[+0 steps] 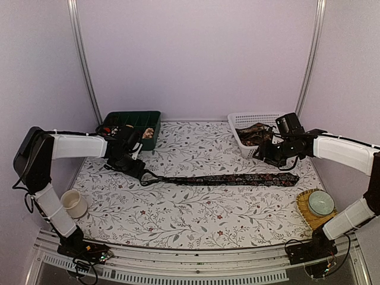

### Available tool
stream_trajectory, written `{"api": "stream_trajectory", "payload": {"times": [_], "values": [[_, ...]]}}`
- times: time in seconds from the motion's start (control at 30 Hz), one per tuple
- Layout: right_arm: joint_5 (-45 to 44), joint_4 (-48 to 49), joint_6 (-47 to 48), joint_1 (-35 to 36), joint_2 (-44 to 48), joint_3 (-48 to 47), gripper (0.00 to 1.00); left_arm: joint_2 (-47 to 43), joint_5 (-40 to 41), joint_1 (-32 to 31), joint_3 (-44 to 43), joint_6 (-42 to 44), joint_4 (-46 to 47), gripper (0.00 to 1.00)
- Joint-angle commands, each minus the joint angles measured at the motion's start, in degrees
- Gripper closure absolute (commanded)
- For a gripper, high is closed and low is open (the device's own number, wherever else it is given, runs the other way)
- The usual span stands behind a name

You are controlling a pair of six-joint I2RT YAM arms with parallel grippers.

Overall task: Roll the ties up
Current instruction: Adjust the tie at the center of the board.

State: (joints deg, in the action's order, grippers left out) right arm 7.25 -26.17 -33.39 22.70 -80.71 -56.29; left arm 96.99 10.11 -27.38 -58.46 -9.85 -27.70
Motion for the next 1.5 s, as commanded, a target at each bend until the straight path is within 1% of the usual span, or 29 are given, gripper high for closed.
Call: {"api": "stream_trajectory", "payload": {"times": [0.0,0.1,0.2,0.27,0.37,0.43,0.53,0.67,0.7,0.77,0.83,1.03,1.13,1.27,1.4,1.47], "values": [[1.3,3.3,1.2,2.1,1.4,-1.0,0.44,2.2,0.2,-1.0,-2.6,-0.5,-1.2,0.37],[2.0,4.4,1.8,4.4,-0.9,-2.1,0.44,4.5,3.2,-1.9,-3.2,0.1,-1.6,0.47],[3.7,5.8,2.2,6.7,-4.4,-4.0,0.44,6.5,6.0,-2.6,-3.9,0.6,-0.8,0.62],[4.4,7.1,1.8,8.3,-6.9,-5.6,0.44,7.2,8.0,-3.2,-4.9,0.8,-0.3,0.7],[5.5,8.9,1.2,11.0,-10.8,-8.4,0.44,6.9,12.9,-5.1,-5.5,2.1,1.1,0.86],[7.1,10.6,0.4,12.5,-14.4,-10.3,0.44,5.6,18.0,-7.1,-4.9,3.8,3.2,0.89],[9.1,12.0,-0.7,14.9,-21.6,-14.1,0.44,2.2,27.2,-10.5,-1.7,6.8,8.9,0.91],[12.0,13.8,-3.0,16.7,-29.4,-19.0,0.44,-4.0,35.5,-14.1,6.9,11.8,21.2,0.92],[12.5,14.6,-3.5,17.0,-31.0,-19.7,0.44,-5.4,38.6,-15.4,9.0,12.9,25.5,0.92],[13.3,15.2,-4.4,17.7,-34.1,-21.5,0.44,-7.8,42.0,-17.2,13.3,15.6,31.2,0.92],[14.2,16.2,-5.9,18.2,-37.1,-23.0,0.44,-9.6,44.9,-18.6,16.2,16.3,34.7,0.91],[19.4,19.9,-11.8,18.7,-42.8,-25.6,0.44,-10.7,53.0,-20.9,21.5,14.6,40.2,0.88],[20.3,19.7,-13.0,19.3,-44.6,-26.8,0.44,-9.3,56.4,-22.3,22.8,13.4,42.2,0.88],[19.8,19.1,-13.7,19.5,-45.5,-26.7,0.44,-7.1,61.0,-24.1,25.1,13.8,47.7,0.89],[19.3,17.4,-13.6,19.5,-46.2,-25.9,0.44,-5.4,65.9,-25.5,25.2,13.4,48.2,0.87],[19.3,16.9,-13.6,19.5,-46.1,-24.8,0.44,-5.0,67.3,-26.1,24.4,10.7,44.9,0.86]]}}
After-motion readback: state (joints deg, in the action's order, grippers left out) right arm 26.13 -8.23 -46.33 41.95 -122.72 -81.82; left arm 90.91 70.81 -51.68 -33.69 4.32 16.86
